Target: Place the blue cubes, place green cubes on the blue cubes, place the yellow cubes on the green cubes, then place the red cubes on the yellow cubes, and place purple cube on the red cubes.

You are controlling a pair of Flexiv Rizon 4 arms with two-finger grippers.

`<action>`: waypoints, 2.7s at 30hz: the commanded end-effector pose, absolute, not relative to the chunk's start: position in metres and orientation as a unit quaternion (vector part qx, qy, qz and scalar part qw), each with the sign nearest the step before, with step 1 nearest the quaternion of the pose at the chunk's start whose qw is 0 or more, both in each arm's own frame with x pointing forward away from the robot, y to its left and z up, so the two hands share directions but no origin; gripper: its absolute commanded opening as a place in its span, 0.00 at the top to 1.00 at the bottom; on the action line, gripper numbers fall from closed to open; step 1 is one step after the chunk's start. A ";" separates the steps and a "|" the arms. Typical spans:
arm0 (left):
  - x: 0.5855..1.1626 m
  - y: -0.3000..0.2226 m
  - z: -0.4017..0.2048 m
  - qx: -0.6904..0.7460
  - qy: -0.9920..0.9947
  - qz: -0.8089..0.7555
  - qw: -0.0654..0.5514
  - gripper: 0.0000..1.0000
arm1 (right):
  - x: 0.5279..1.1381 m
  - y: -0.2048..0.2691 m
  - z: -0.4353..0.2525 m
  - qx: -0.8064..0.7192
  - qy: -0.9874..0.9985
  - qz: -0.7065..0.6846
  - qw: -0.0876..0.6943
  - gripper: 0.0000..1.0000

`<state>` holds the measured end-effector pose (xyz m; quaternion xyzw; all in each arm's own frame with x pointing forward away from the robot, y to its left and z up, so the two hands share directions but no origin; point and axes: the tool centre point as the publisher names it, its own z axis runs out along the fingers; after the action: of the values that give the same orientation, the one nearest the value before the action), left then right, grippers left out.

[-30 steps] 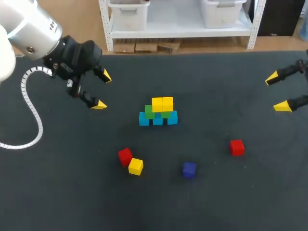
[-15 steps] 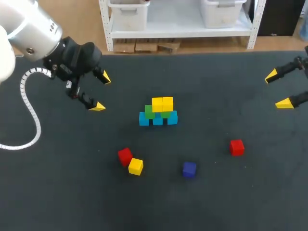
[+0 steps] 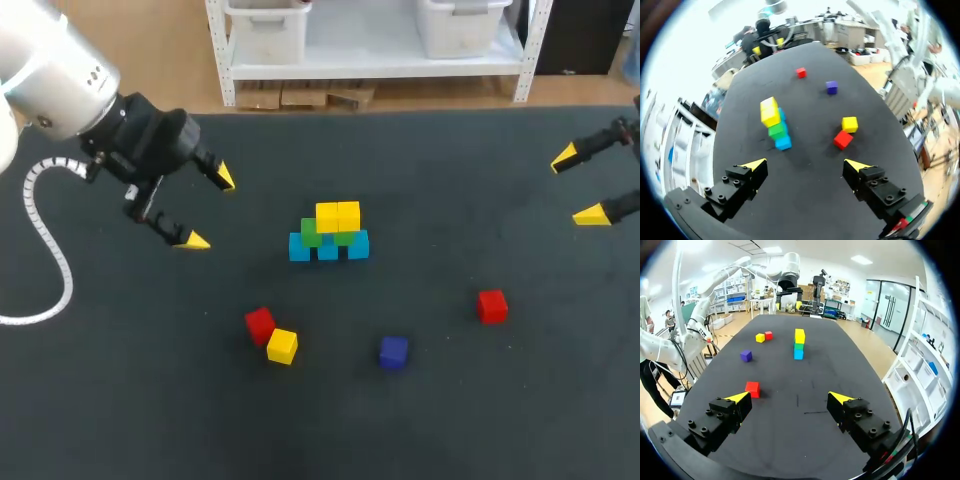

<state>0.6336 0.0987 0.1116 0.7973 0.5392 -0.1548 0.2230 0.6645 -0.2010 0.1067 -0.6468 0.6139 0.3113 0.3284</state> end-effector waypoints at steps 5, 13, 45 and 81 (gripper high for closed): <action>0.597 0.086 0.117 0.825 0.506 -0.142 0.208 0.00 | 0.664 -0.201 0.106 -0.647 0.614 0.312 0.329 0.00; 0.564 0.063 0.108 0.820 0.520 -0.119 0.205 0.00 | 0.664 -0.201 0.106 -0.647 0.614 0.312 0.329 0.00; 0.519 0.019 0.013 0.829 0.532 -0.113 0.130 0.00 | 0.664 -0.201 0.106 -0.647 0.614 0.312 0.329 0.00; 0.525 0.024 0.002 0.823 0.546 -0.115 0.110 0.57 | 0.664 -0.201 0.106 -0.647 0.614 0.312 0.329 0.00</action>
<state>0.5230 0.0265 0.0020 0.8225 0.5449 -0.1160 0.1141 0.6643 -0.2009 0.1067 -0.6468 0.6139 0.3113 0.3283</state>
